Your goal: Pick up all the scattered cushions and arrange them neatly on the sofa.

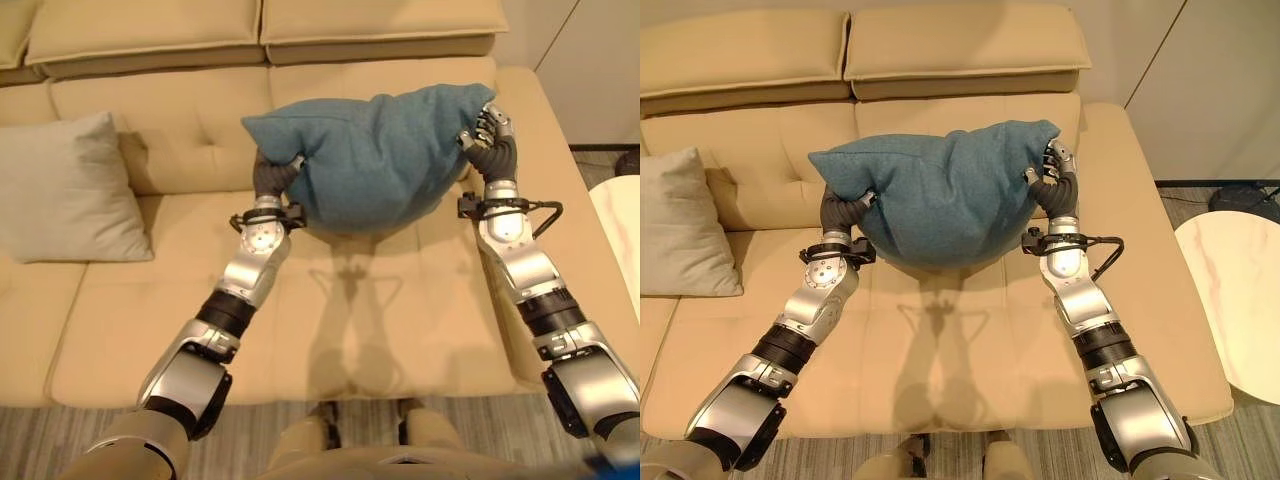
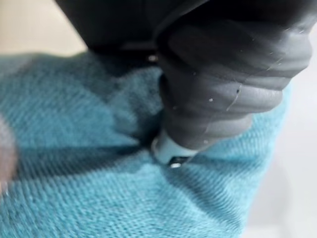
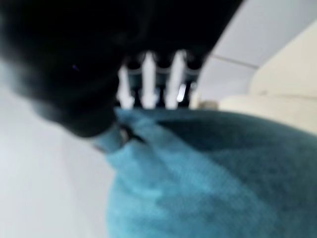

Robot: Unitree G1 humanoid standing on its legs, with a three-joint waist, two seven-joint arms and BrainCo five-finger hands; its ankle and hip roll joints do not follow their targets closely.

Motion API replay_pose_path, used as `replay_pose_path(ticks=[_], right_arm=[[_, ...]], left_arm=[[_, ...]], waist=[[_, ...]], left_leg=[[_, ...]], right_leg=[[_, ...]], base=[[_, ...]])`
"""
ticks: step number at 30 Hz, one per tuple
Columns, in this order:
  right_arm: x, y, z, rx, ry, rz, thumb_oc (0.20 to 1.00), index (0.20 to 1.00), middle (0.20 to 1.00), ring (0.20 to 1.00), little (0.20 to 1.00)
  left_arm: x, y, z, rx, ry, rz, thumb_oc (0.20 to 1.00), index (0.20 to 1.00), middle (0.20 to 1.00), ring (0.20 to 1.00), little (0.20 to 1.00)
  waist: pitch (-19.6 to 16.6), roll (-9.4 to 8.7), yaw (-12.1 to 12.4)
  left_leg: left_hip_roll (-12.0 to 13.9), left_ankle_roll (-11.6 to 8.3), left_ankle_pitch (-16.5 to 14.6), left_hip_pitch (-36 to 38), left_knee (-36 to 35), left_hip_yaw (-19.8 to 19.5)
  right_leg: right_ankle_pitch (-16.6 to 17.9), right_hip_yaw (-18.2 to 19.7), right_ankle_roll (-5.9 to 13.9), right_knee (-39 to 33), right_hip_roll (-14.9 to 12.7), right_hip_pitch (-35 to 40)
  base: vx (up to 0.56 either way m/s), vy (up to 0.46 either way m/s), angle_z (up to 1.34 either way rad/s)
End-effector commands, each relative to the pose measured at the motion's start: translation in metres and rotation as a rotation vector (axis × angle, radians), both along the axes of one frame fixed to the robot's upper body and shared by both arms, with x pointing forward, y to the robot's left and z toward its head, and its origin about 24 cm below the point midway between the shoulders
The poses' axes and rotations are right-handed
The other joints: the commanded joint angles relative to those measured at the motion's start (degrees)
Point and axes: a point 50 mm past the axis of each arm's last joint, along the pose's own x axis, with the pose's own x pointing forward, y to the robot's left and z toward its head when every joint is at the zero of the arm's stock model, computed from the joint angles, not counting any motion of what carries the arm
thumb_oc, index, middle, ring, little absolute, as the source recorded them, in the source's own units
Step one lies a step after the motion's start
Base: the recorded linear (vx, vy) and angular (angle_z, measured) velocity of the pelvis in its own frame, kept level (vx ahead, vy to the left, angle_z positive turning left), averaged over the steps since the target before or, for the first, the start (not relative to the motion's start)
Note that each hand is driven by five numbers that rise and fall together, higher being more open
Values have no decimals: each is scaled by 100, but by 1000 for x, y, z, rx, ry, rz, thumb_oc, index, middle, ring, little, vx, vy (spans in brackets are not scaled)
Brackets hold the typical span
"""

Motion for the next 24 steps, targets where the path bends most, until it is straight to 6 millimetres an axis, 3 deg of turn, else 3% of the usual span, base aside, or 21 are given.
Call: replay_pose_path(ticks=[1,7,16,17,18,19,20,21,23,24], right_arm=[[-1,43,76,33,-291,182,200,200,200,200,200],[10,40,102,23,-328,151,200,200,200,200,200],[20,39,114,-14,-336,83,200,200,200,200,200],[20,39,114,-13,-337,83,200,200,200,200,200],[21,40,116,-20,-339,65,200,200,200,200,200],[22,41,117,-27,-344,49,426,426,426,426,426],[24,42,121,-43,-351,28,784,784,784,784,784],[25,40,125,-71,-362,-14,1000,1000,1000,1000,1000],[28,33,129,-106,-358,-68,1000,1000,1000,1000,1000],[30,20,135,-131,-356,-128,1000,1000,1000,1000,1000]], left_arm=[[9,-34,103,37,-393,-117,200,200,200,200,200],[21,-26,128,123,-416,-77,200,200,200,200,200],[36,-15,145,231,-383,5,200,200,200,200,200],[36,-15,146,231,-384,4,357,357,357,357,357],[38,-13,152,236,-391,23,1000,1000,1000,1000,1000],[39,-11,157,230,-390,41,1000,1000,1000,1000,1000],[39,-8,166,226,-405,57,1000,1000,1000,1000,1000],[38,-3,179,238,-435,90,1000,1000,1000,1000,1000],[37,6,186,258,-446,131,1000,1000,1000,1000,1000],[36,18,192,271,-450,173,1000,1000,1000,1000,1000]], waist=[[-48,-255,116],[68,-252,86],[120,-178,26],[117,-178,25],[117,-169,12],[113,-161,1],[105,-152,-7],[100,-135,-4],[81,-110,9],[63,-89,33]], left_leg=[[34,-337,-361,18,27,-205],[-2,-421,-132,-634,27,-316],[19,-574,44,-1392,27,-406],[18,-574,46,-1402,27,-408],[20,-584,56,-1462,27,-412],[16,-588,65,-1516,27,-414],[16,-591,75,-1572,27,-417],[24,-594,89,-1628,27,-423],[16,-594,75,-1629,27,-425],[-1,-595,69,-1600,27,-428]], right_leg=[[266,-345,515,83,-133,-217],[406,-459,503,88,-135,-823],[505,-543,529,26,-143,-1491],[506,-544,529,27,-143,-1502],[515,-548,537,21,-141,-1559],[524,-554,543,21,-131,-1615],[527,-552,545,21,-120,-1671],[525,-547,544,21,-118,-1732],[514,-545,546,21,-129,-1734],[492,-546,539,21,-139,-1690]], base=[[-64,-14,5],[-53,-14,7],[-22,-18,9],[-11,-6,5],[0,0,0],[0,0,0],[0,0,0],[27,-11,-5],[39,-8,-6],[45,-4,-3]])
